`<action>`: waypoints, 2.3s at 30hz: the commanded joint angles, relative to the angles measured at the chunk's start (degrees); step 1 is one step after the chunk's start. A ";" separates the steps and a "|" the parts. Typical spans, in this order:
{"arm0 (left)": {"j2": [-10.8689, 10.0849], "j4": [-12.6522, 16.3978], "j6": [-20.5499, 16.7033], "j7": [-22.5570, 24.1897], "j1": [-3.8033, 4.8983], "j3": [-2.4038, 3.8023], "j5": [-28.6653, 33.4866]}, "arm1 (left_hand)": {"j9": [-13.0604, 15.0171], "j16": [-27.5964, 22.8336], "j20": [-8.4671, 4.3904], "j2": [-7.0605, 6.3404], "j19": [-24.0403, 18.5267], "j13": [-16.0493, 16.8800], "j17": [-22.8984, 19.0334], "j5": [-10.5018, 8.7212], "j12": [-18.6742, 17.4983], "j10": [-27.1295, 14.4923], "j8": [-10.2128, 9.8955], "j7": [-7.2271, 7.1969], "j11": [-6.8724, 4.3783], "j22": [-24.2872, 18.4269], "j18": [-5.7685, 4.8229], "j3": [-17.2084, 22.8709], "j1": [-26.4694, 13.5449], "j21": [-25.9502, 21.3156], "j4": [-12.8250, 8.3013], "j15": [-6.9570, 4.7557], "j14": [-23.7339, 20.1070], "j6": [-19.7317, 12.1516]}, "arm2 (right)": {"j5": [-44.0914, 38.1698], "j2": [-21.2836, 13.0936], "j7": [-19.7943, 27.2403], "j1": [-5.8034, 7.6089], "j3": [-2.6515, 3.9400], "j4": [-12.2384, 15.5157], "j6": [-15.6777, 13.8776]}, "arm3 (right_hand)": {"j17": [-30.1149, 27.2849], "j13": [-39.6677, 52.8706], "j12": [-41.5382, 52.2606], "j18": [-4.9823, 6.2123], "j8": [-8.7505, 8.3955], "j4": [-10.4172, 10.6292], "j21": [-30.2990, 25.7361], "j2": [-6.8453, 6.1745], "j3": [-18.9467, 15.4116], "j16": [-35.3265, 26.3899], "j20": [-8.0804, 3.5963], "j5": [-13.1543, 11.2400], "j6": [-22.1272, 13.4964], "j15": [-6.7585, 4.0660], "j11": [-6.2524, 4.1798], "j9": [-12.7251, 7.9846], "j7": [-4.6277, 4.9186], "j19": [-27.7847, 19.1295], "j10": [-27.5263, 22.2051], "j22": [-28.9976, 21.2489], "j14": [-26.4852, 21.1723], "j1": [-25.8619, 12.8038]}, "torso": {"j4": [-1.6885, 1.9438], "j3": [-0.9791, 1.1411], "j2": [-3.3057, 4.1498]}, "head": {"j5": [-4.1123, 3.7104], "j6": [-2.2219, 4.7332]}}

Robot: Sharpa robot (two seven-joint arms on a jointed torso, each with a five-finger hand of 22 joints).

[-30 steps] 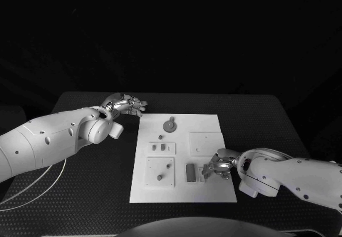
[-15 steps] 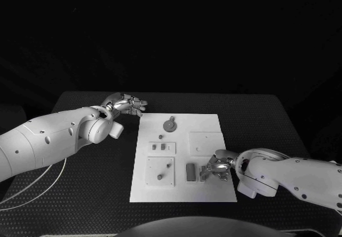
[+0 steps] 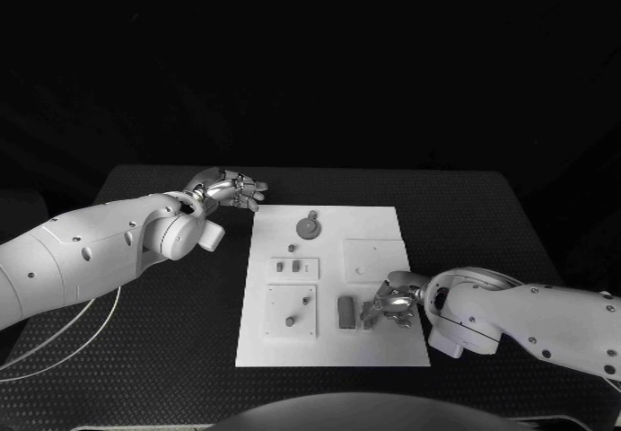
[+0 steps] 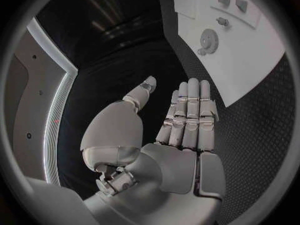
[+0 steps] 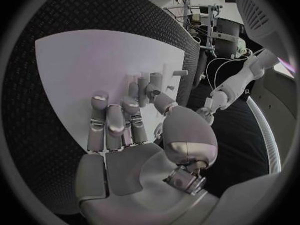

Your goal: Assemble the parts on the task board

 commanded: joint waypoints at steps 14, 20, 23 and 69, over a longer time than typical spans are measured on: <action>-0.02 0.15 0.91 0.28 0.07 0.03 0.29 | -0.10 -0.31 0.00 0.13 -0.33 -0.09 0.15 -0.21 0.04 -0.21 0.30 -0.25 -0.06 -0.10 -0.19 -0.29 -0.32 0.21 -0.11 0.41 -0.08 -0.33 | -1.28 0.57 -0.05 -0.27 -0.14 -0.33 2.98 | -0.20 -0.14 -0.22 0.86 -0.36 -0.09 0.30 0.90 0.05 0.01 -0.03 0.23 -0.93 -0.12 -0.16 -0.14 1.21 -0.12 0.28 0.88 -0.05 1.15 | 0.02 -0.03 0.00 | 0.08 -0.23; -0.04 0.17 0.92 0.30 0.07 0.03 0.29 | -0.10 -0.33 0.01 0.14 -0.34 -0.09 0.18 -0.21 0.04 -0.22 0.30 -0.25 -0.06 -0.11 -0.19 -0.29 -0.32 0.21 -0.10 0.41 -0.08 -0.33 | -1.85 0.46 -0.13 -0.28 -0.15 -0.28 3.85 | -0.12 -0.14 -0.23 0.86 -0.38 -0.09 0.29 0.96 0.09 0.00 -0.03 0.23 -0.93 -0.12 -0.16 -0.16 1.21 -0.14 0.26 0.88 -0.02 1.18 | 0.01 -0.01 0.00 | 0.11 -0.28; -0.09 0.17 0.89 0.29 0.07 0.03 0.29 | -0.10 -0.35 0.01 0.14 -0.34 -0.09 0.20 -0.21 0.04 -0.22 0.31 -0.25 -0.06 -0.11 -0.19 -0.30 -0.32 0.21 -0.10 0.41 -0.08 -0.34 | -1.88 0.43 -0.14 -0.29 -0.16 -0.27 4.26 | -0.19 -0.14 -0.24 0.86 -0.38 -0.09 0.29 0.97 0.10 0.00 -0.03 0.23 -0.93 -0.12 -0.16 -0.17 1.21 -0.15 0.25 0.88 -0.07 1.19 | -0.01 0.01 0.00 | 0.15 -0.42; -0.05 0.16 0.88 0.23 0.07 0.02 0.29 | -0.13 -0.54 0.03 0.11 -0.39 -0.12 0.43 -0.21 0.03 -0.27 0.32 -0.22 -0.04 -0.14 -0.17 -0.40 -0.41 0.21 -0.07 0.43 -0.08 -0.42 | -2.80 0.31 0.47 -0.40 -0.15 -1.18 0.98 | -3.64 -0.29 -0.83 0.86 -1.87 5.18 -0.76 -10.24 1.35 -0.93 0.05 0.22 -3.01 -0.05 0.69 -1.52 2.13 0.00 -1.35 0.25 -2.95 -4.33 | -0.02 0.01 -0.01 | 0.17 -0.06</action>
